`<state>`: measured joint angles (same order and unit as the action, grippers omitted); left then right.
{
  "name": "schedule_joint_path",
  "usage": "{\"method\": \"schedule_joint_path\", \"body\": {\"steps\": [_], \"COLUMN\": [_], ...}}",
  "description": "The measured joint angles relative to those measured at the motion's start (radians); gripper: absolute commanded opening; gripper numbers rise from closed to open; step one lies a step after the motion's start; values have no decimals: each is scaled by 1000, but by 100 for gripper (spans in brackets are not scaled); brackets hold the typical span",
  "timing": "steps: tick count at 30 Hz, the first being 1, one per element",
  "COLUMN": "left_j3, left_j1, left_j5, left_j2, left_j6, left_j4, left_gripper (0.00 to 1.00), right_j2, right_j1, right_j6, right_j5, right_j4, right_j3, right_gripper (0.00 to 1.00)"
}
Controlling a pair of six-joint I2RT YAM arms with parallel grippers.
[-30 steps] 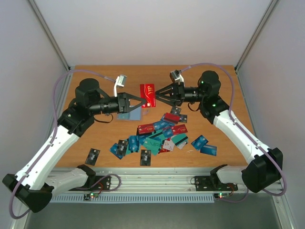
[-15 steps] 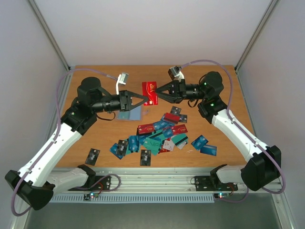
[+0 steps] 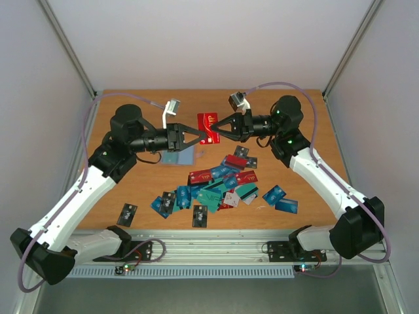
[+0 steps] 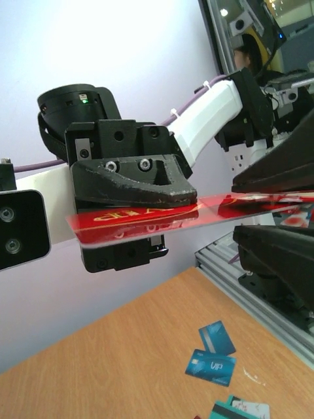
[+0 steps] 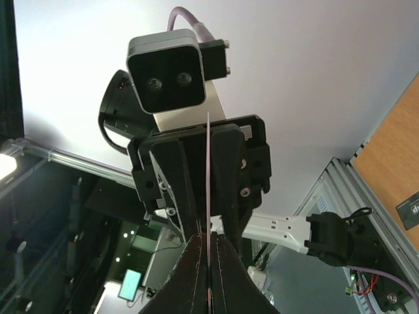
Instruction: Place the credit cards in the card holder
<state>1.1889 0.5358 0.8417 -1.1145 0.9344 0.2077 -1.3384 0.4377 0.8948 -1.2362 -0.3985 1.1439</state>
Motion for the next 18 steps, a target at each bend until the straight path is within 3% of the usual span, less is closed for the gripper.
{"method": "schedule_joint_path", "body": {"steps": [2, 6, 18], "left_j3": [0, -1, -1], "left_j1": [0, 0, 0], "left_j5": [-5, -33, -91], "left_j2": [0, 1, 6], "left_j6": [-10, -40, -75], "left_j4": [5, 30, 29], "left_gripper": [39, 42, 23], "right_j2": [0, 1, 1], "right_j1": [0, 0, 1], "right_j6": [-16, -42, -56], "right_j5": [-3, -3, -12], "right_j4": [21, 56, 70], "right_j3": [6, 18, 18], "right_gripper": [1, 1, 1]}}
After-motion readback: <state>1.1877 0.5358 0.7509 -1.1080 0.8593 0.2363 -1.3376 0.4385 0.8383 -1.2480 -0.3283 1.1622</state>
